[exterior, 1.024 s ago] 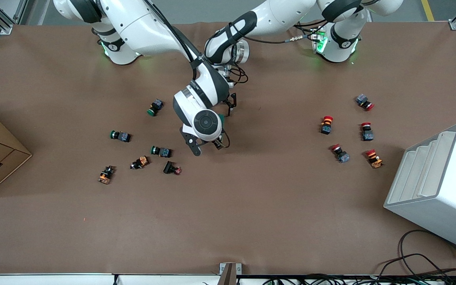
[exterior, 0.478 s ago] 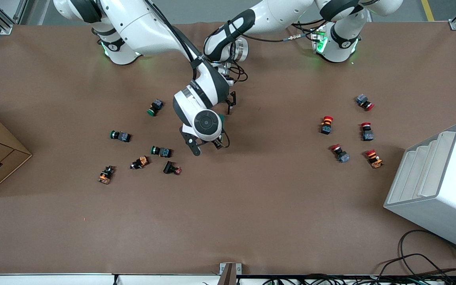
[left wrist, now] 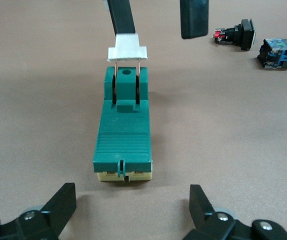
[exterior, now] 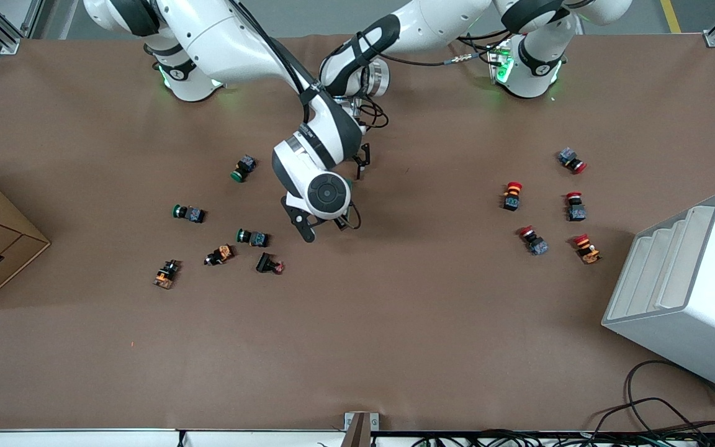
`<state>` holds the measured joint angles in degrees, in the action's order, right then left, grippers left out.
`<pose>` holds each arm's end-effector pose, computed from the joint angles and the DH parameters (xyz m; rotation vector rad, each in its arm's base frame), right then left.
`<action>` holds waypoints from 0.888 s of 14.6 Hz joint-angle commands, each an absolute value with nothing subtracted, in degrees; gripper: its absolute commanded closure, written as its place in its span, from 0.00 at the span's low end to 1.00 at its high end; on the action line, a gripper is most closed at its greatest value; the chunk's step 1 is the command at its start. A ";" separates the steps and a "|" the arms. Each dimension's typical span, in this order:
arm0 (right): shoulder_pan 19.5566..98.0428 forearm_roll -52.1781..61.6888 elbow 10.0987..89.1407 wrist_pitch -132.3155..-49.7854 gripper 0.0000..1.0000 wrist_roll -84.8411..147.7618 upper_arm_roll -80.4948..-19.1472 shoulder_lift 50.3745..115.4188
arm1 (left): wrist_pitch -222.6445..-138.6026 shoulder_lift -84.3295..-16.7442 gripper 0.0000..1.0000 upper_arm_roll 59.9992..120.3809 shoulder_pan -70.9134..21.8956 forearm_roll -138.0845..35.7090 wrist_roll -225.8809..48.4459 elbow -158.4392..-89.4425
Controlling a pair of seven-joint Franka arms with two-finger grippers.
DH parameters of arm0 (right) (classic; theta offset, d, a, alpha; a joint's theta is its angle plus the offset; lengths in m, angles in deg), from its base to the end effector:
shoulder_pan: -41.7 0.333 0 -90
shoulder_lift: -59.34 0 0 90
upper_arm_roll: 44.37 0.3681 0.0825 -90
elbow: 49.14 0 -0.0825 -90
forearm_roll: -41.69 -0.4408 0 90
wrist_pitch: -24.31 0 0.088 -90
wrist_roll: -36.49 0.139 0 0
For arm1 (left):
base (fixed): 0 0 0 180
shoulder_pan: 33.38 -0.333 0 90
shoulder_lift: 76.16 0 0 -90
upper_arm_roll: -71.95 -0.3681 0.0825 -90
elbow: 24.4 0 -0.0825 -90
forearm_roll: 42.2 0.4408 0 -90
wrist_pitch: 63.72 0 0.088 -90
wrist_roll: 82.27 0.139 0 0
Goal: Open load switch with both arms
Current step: 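Push the white lever down onto the switch body with the right gripper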
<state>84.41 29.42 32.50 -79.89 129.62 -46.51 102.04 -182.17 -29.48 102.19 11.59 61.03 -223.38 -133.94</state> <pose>0.5564 0.5138 0.2081 2.5060 -1.3714 -0.4239 0.2469 -0.6260 0.0688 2.7624 -0.1456 1.3416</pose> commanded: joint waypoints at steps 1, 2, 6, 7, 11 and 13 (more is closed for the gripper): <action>85.47 26.84 34.45 -75.90 0.00 129.83 -46.22 101.62 | -182.64 -27.73 0.00 102.19 12.32 60.90 -223.86 -133.56; 85.56 26.84 33.75 -74.06 0.00 129.92 -45.96 101.62 | -182.64 -27.73 0.00 102.19 12.23 60.90 -223.86 -133.56; 86.52 26.84 33.48 -71.85 0.00 130.18 -45.25 101.62 | -182.64 -27.82 0.00 102.19 12.14 60.90 -224.03 -133.56; 86.70 26.84 33.48 -71.50 0.00 130.36 -45.25 101.62 | -182.64 -27.73 0.00 102.19 12.14 60.90 -224.03 -133.56; 87.58 27.01 33.92 -71.58 0.00 130.62 -45.34 101.71 | -182.64 -27.73 0.00 102.10 12.14 60.81 -224.03 -133.74; 87.67 27.19 34.00 -71.67 0.00 130.62 -45.34 101.80 | -182.64 -27.73 0.00 102.19 12.14 60.81 -224.03 -133.74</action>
